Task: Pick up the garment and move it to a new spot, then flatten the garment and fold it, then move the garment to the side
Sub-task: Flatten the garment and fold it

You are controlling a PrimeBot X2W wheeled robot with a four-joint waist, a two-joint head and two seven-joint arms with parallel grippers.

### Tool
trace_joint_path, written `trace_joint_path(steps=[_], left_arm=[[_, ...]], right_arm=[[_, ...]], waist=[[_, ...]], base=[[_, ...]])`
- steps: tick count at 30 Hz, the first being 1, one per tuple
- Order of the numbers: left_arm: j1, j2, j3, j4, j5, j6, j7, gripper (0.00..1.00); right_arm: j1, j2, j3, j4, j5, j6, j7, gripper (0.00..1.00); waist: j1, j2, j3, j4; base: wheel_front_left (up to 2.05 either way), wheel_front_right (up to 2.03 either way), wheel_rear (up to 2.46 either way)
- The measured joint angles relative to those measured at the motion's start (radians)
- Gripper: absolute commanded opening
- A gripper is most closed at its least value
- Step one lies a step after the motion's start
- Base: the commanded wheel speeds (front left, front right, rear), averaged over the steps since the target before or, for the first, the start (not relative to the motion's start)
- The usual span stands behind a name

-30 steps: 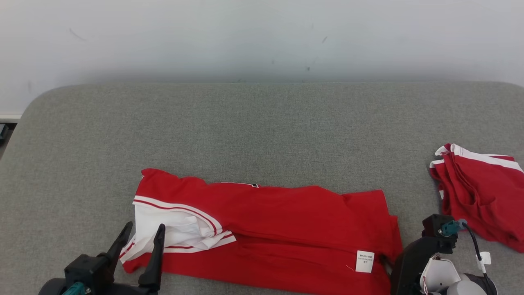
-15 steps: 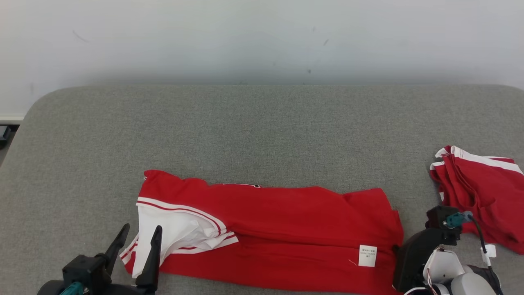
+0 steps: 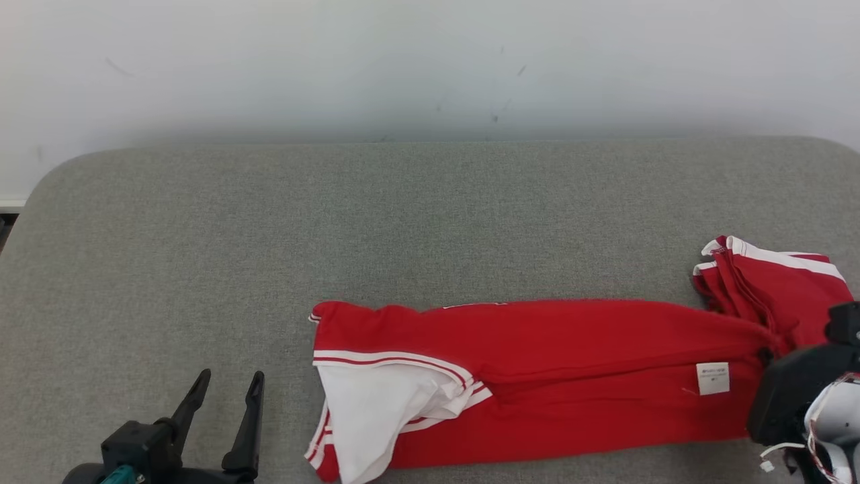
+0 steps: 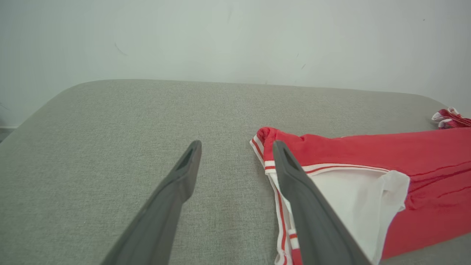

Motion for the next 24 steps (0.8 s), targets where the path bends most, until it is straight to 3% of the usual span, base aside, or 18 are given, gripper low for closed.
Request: trace_joint_path(steps=[7, 13, 24], left_arm=[[0.000, -0.006, -0.007, 0.000, 0.000, 0.000, -0.003, 1.00], [0.000, -0.015, -0.015, 0.000, 0.000, 0.000, -0.003, 1.00], [-0.003, -0.029, -0.046, 0.011, 0.000, -0.009, 0.002, 1.00]], right_arm=[[-0.002, -0.034, -0.043, -0.100, -0.039, 0.000, 0.023, 0.00], [-0.005, -0.025, 0.046, -0.162, -0.045, 0.003, 0.063, 0.00], [-0.147, 0.039, 0.284, -0.156, -0.053, 0.091, 0.142, 0.00]], waist=[[-0.0001, 0.0000, 0.001, -0.004], [-0.0001, 0.0000, 0.002, 0.004], [-0.0001, 0.0000, -0.010, 0.045]], base=[[0.00, 0.00, 0.00], [0.00, 0.00, 0.00], [0.00, 0.00, 0.00]])
